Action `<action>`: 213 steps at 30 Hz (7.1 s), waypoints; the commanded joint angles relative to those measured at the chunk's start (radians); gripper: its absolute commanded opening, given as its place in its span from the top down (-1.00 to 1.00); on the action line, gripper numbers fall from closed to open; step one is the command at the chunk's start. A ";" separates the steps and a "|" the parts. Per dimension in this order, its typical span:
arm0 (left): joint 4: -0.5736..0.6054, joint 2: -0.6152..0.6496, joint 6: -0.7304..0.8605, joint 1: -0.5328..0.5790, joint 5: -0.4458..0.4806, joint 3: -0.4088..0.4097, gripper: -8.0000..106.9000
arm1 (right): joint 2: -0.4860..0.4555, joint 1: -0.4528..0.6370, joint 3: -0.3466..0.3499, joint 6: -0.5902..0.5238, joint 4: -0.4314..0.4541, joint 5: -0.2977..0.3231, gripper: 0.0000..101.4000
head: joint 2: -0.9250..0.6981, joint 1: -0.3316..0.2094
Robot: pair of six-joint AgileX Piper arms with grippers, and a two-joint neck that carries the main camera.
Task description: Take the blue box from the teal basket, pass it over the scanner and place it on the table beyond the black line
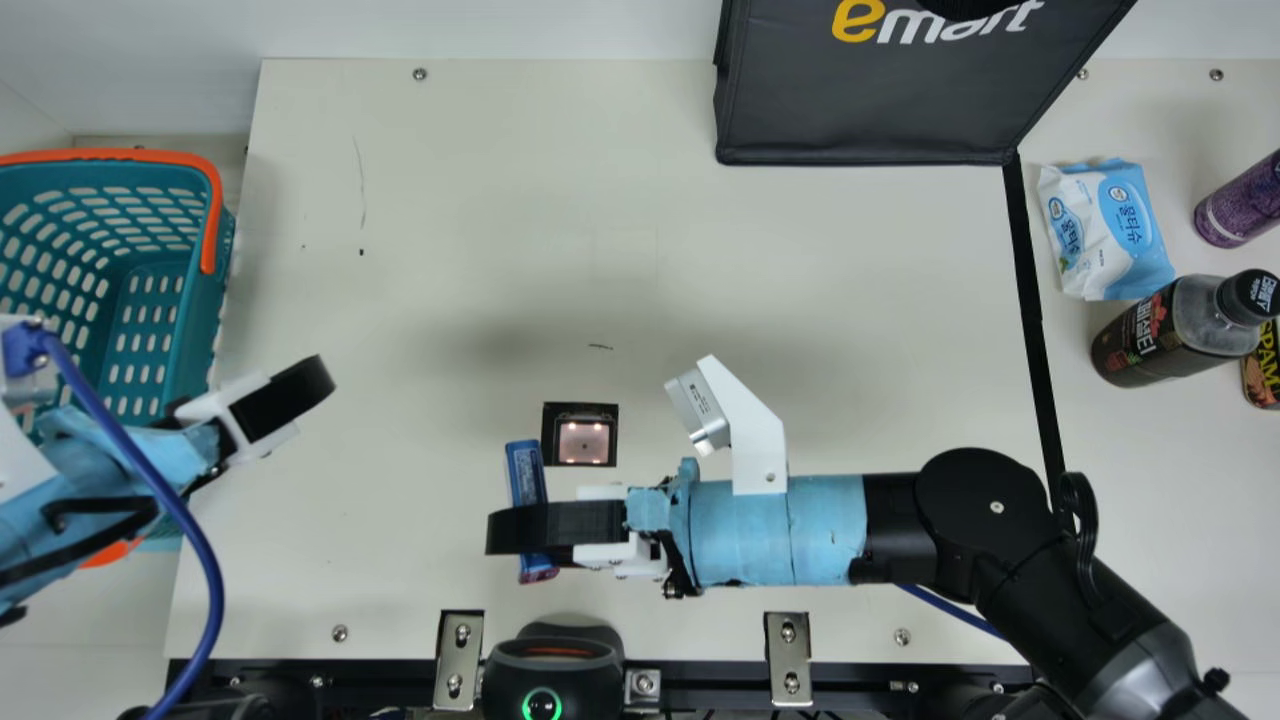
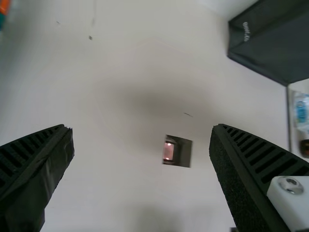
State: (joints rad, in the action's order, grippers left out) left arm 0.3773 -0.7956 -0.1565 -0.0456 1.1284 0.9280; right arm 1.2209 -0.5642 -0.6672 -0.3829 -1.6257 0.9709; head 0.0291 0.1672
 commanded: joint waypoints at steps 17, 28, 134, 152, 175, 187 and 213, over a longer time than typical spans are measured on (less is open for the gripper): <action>-0.311 -0.020 -0.130 0.176 0.021 0.068 -0.71 | 0.006 -0.001 -0.029 0.034 0.053 -0.008 1.00 | -0.002 -0.029; -0.311 -0.020 -0.130 0.176 0.018 0.068 -0.71 | 0.022 -0.020 -0.158 0.215 0.354 -0.042 1.00 | -0.002 -0.029; -0.311 -0.020 -0.130 0.176 0.018 0.068 -0.71 | 0.597 -0.544 -0.525 1.281 2.083 -0.206 1.00 | -0.002 -0.029; -0.311 -0.020 -0.130 0.176 0.018 0.068 -0.71 | 0.638 -0.564 -0.549 1.289 2.120 -0.165 1.00 | -0.002 -0.029; -0.311 -0.020 -0.130 0.176 0.018 0.068 -0.71 | 0.641 -0.568 -0.593 1.275 2.098 -0.136 1.00 | 0.138 -0.029; -0.311 -0.020 -0.130 0.176 0.018 0.068 -0.71 | 0.585 -0.510 -0.548 1.290 2.066 -0.143 1.00 | 0.347 -0.029; -0.311 -0.020 -0.130 0.176 0.018 0.068 -0.71 | 0.182 -0.169 -0.193 1.306 2.039 -0.114 1.00 | 0.347 -0.029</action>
State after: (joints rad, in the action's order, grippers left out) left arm 0.0666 -0.8152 -0.2861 0.1309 1.1462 0.9963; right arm 1.4344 -0.7564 -0.8781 0.9275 0.4168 0.8530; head 0.3743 0.1672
